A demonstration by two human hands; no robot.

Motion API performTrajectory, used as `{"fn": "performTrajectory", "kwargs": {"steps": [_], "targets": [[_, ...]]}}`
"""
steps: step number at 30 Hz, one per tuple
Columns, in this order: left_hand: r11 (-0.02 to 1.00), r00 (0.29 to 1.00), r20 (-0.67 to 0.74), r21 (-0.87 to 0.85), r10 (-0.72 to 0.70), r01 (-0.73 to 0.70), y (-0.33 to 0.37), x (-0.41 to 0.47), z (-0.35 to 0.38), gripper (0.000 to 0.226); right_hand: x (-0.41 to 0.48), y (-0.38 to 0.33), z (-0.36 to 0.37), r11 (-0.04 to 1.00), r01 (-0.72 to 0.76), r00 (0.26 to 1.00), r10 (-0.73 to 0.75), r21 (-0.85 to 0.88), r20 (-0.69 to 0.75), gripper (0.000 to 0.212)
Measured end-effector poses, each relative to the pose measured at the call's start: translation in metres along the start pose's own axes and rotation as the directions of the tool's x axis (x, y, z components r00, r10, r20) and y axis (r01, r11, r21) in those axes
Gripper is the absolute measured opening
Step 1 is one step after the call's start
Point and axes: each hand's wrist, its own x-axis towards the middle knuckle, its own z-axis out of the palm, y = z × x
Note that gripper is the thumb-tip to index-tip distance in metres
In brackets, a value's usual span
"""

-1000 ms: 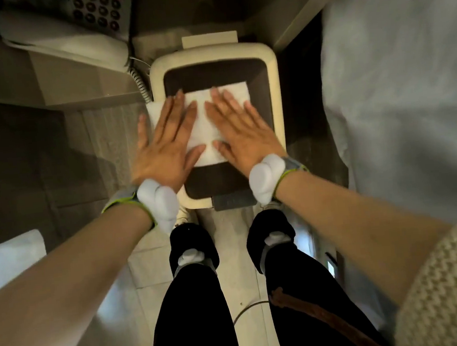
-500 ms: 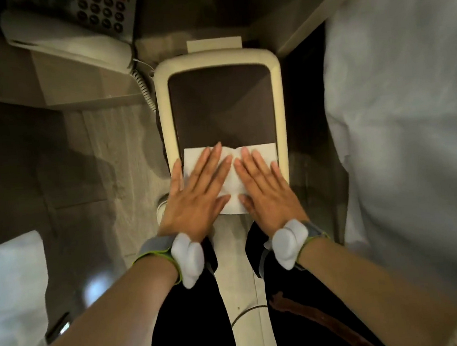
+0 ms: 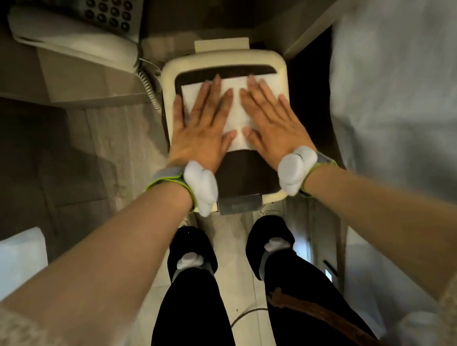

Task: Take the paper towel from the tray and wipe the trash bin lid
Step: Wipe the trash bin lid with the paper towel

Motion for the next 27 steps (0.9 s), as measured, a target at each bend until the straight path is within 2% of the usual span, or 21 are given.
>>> {"fn": "performTrajectory", "kwargs": {"steps": [3, 6, 9, 13, 19, 23, 27], "targets": [[0.997, 0.997, 0.018, 0.026, 0.072, -0.072, 0.017, -0.015, 0.011, 0.065, -0.032, 0.003, 0.007, 0.996, -0.072, 0.997, 0.070, 0.048, 0.035, 0.060], [0.991, 0.993, 0.057, 0.078, 0.103, -0.107, 0.019, -0.046, 0.024, 0.067, -0.064, -0.008, 0.024, 0.997, -0.078, 0.992, 0.075, 0.024, 0.106, 0.062], [0.981, 0.995, 0.081, 0.178, 0.062, -0.076, 0.013, -0.078, 0.026, 0.065, -0.077, -0.028, 0.038, 0.999, -0.019, 0.988, 0.023, -0.026, 0.155, 0.062], [0.991, 0.994, 0.112, 0.130, -0.002, -0.013, -0.013, -0.089, 0.019, 0.062, -0.057, -0.052, 0.043, 0.994, 0.089, 0.983, -0.078, -0.062, 0.165, 0.061], [0.998, 0.999, 0.019, -0.042, -0.037, 0.038, -0.045, -0.037, -0.001, 0.064, 0.011, -0.041, 0.014, 0.988, 0.147, 0.985, -0.143, -0.042, 0.092, 0.060], [0.997, 0.998, -0.060, -0.066, -0.038, 0.034, -0.034, 0.004, -0.012, 0.064, 0.035, -0.016, -0.009, 0.995, 0.074, 0.997, -0.073, -0.068, 0.027, 0.059], [0.999, 0.999, -0.041, -0.031, 0.022, -0.023, -0.008, 0.014, -0.006, 0.064, 0.015, 0.001, -0.012, 0.998, 0.004, 1.000, -0.004, -0.056, -0.004, 0.058]]}}
